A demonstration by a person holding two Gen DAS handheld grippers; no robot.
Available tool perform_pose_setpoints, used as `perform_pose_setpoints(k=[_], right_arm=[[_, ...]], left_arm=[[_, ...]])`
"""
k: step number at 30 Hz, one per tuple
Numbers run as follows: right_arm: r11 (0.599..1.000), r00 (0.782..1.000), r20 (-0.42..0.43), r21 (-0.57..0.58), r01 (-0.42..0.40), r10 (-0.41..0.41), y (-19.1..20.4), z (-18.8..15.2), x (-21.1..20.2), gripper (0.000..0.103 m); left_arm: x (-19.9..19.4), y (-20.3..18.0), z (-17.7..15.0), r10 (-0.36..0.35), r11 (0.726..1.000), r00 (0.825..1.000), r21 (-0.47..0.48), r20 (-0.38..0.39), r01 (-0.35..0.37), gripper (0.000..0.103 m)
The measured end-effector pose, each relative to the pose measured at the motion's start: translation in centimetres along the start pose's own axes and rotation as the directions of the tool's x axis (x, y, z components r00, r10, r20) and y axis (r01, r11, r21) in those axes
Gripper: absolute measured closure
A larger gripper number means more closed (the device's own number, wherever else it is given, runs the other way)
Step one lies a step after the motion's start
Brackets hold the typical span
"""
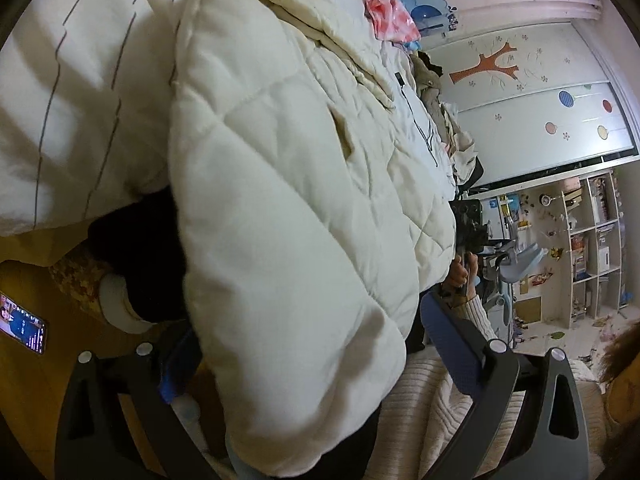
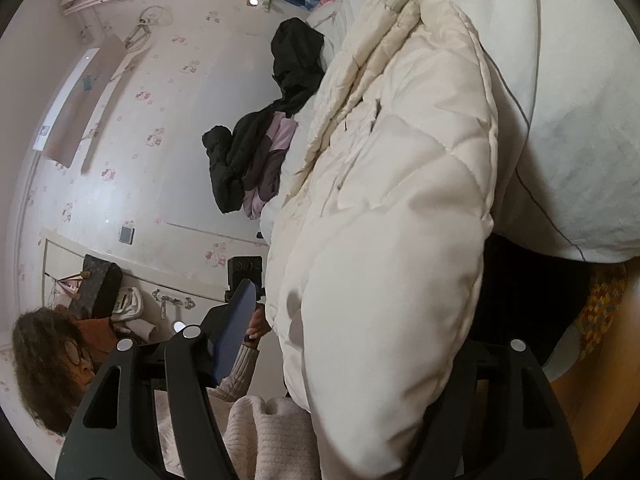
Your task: Fold large clothes
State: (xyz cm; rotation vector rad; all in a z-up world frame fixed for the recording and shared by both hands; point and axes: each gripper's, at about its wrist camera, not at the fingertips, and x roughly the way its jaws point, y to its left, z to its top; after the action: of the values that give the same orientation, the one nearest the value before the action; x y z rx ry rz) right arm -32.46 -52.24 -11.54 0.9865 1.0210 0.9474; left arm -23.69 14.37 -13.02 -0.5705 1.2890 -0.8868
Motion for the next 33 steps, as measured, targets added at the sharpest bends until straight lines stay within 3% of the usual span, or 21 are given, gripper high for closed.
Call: perform_pose_setpoints(k=[4, 6, 8, 11, 15, 18, 22, 24, 27, 31, 33], right_arm=[[1.0, 1.0, 0.012, -0.016, 0.0, 0.0, 0.4, -0.1, -0.5, 0.038], [0.999, 1.0, 0.017, -0.032, -0.002, 0.003, 0.7, -0.2, -0.8, 0.038], [0.999, 1.0, 0.017, -0.05, 0.009, -0.008, 0.8, -0.3, -0.8, 0.039], [0.997, 0.999, 0.025, -0.072, 0.037, -0.035, 1.0, -0.6, -0.9, 0.051], [0.993, 0.996, 0.068, -0.098, 0.063, -0.056, 1.6, -0.7, -1.3, 0.078], [0.991, 0.994, 0.104, -0.129, 0.046, -0.033, 2.7, -0.4, -1.9, 0.083], [0.981, 0.992, 0.12, -0.192, -0.021, 0.045, 5.5, -0.1, -2.2, 0.083], [0.974, 0.992, 0.114, -0.225, -0.03, 0.056, 6.9, -0.1, -2.3, 0.083], [0.968, 0.995, 0.079, -0.246, -0.044, 0.066, 7.6, -0.6, -2.7, 0.083], [0.987, 0.998, -0.032, -0.147, 0.056, -0.061, 4.1, -1.6, -2.1, 0.073], [0.994, 0.995, -0.061, -0.078, 0.074, -0.079, 1.5, -2.4, -2.1, 0.07]], left_arm=[[-0.6, -0.1, -0.4, -0.007, 1.0, 0.998, 0.0, 0.069, 0.007, 0.015], [-0.8, -0.3, -0.8, -0.033, 0.999, 0.996, 0.019, 0.08, 0.032, 0.044], [-0.9, -0.6, -1.2, -0.033, 0.999, 0.995, 0.04, 0.095, 0.029, 0.056], [-0.7, -0.4, -1.7, -0.054, 0.998, 0.992, 0.046, 0.114, 0.049, 0.063], [-0.6, -0.2, -2.2, -0.088, 0.996, 0.982, 0.04, 0.167, 0.082, 0.072], [-1.4, -1.9, -2.1, -0.096, 0.995, 0.969, 0.035, 0.226, 0.09, 0.074], [-4.0, -6.9, -2.1, -0.131, 0.986, 0.943, 0.142, 0.306, 0.091, 0.077], [-5.0, -8.7, -2.4, -0.124, 0.98, 0.94, 0.186, 0.318, 0.066, 0.077], [-5.3, -8.7, -2.9, -0.122, 0.977, 0.951, 0.201, 0.285, 0.065, 0.077], [-3.2, -4.8, -3.6, -0.063, 0.993, 0.984, 0.114, 0.166, 0.044, 0.075], [-1.9, -2.1, -3.8, -0.033, 0.999, 0.99, 0.03, 0.136, 0.029, 0.05]])
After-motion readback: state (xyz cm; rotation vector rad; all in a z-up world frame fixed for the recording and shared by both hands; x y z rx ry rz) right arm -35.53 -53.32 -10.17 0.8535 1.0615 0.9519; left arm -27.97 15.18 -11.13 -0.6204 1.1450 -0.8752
